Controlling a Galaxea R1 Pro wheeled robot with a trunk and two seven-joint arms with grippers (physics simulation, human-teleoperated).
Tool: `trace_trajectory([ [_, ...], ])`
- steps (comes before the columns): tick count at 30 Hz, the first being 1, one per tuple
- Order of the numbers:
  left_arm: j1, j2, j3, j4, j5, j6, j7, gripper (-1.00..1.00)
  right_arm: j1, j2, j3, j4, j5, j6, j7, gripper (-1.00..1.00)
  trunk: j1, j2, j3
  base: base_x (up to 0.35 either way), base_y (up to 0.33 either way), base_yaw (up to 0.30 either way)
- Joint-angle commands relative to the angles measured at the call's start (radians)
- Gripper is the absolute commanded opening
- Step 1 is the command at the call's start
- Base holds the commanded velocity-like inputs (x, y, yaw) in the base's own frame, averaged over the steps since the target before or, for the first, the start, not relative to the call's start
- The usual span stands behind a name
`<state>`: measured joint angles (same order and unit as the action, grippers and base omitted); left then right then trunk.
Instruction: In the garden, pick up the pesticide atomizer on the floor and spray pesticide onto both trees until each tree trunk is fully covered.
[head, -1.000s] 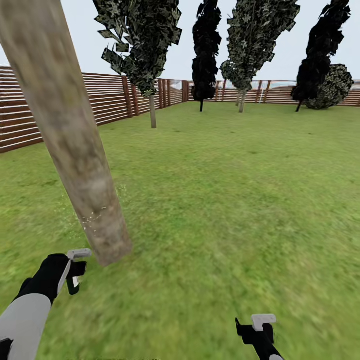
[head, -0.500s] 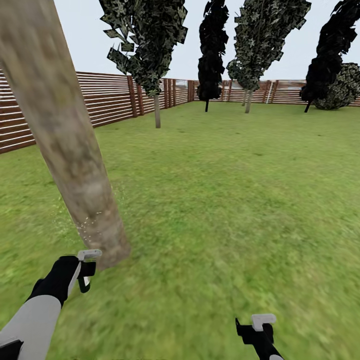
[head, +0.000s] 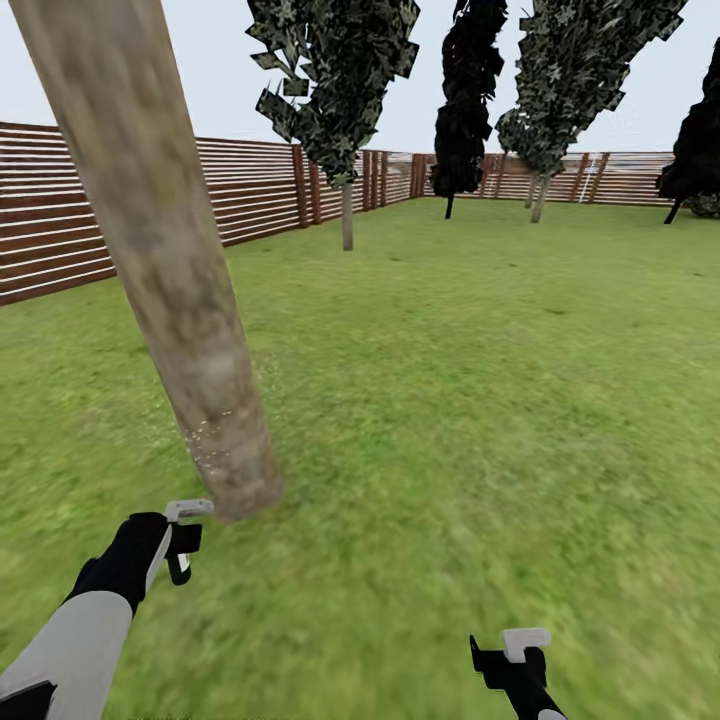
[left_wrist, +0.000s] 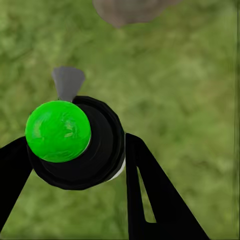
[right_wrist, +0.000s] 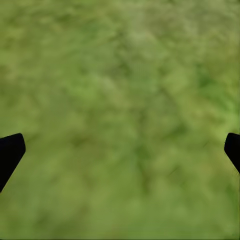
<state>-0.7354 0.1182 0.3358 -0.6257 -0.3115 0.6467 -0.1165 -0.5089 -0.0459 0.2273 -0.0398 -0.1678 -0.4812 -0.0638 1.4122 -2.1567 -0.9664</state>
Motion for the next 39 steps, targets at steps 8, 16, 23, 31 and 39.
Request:
trace_trajectory([
  [8,-0.001,-0.008,0.006,-0.002,-0.01,0.004,0.043,-1.0,0.0,-0.002,0.009,0.0,-0.008,-0.002,0.0,1.0,0.0,0.0,-0.002,0.141,-0.267,0.019],
  [16,-0.001,-0.02,0.006,-0.002,-0.008,0.004,0.047,-1.0,0.0,-0.002,0.009,0.0,-0.009,-0.002,-0.001,1.0,0.0,0.0,-0.002,0.163,-0.251,0.222],
  [23,-0.001,-0.027,0.006,-0.003,-0.009,0.004,0.047,-1.0,0.0,-0.003,0.008,0.0,-0.009,-0.002,-0.001,1.0,0.0,0.0,-0.002,0.181,-0.235,0.077],
  [31,-0.001,-0.028,0.007,-0.012,-0.011,0.004,0.048,-1.0,0.0,-0.003,0.009,0.0,-0.009,-0.002,-0.001,1.0,0.0,0.0,-0.002,0.134,-0.248,0.146],
  [39,-0.001,-0.028,0.008,-0.014,-0.007,0.004,0.048,-1.0,0.0,-0.003,0.009,0.0,-0.008,-0.002,-0.001,1.0,0.0,0.0,-0.002,0.028,-0.271,0.275],
])
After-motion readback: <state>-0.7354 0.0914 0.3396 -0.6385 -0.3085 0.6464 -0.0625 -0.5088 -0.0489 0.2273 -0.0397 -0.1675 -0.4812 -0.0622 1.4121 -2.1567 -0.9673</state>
